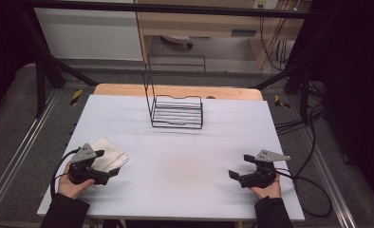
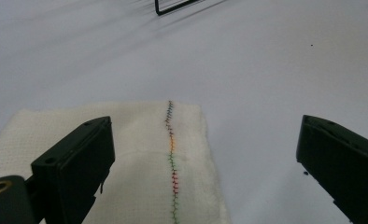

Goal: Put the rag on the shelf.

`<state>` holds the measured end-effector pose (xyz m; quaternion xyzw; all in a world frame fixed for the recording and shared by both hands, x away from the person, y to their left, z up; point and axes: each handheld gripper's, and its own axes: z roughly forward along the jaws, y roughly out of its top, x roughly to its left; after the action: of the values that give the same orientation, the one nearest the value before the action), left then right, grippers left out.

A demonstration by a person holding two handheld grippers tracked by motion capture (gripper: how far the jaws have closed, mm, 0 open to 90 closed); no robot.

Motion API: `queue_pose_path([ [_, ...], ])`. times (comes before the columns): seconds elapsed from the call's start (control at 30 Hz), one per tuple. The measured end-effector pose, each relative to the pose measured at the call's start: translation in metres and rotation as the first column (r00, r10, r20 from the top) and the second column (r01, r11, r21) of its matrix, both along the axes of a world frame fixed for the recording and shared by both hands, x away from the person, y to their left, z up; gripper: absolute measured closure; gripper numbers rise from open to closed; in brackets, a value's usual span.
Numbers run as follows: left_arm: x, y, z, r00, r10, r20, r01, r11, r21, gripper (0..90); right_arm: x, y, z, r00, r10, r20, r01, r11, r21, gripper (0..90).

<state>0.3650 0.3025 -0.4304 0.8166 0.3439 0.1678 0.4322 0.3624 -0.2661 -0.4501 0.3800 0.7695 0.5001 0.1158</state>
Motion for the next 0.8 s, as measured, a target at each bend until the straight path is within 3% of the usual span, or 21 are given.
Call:
queue_pose_path([
  [0.8, -0.0016, 0.0018, 0.0043, 0.9998, -0.005, -0.018, 0.005, 0.9997, 0.022, 5.2, 0.0013, 0.0038, -0.0021, 0.9999, -0.001, -0.016, 0.001, 1.000, -0.002, 0.5],
])
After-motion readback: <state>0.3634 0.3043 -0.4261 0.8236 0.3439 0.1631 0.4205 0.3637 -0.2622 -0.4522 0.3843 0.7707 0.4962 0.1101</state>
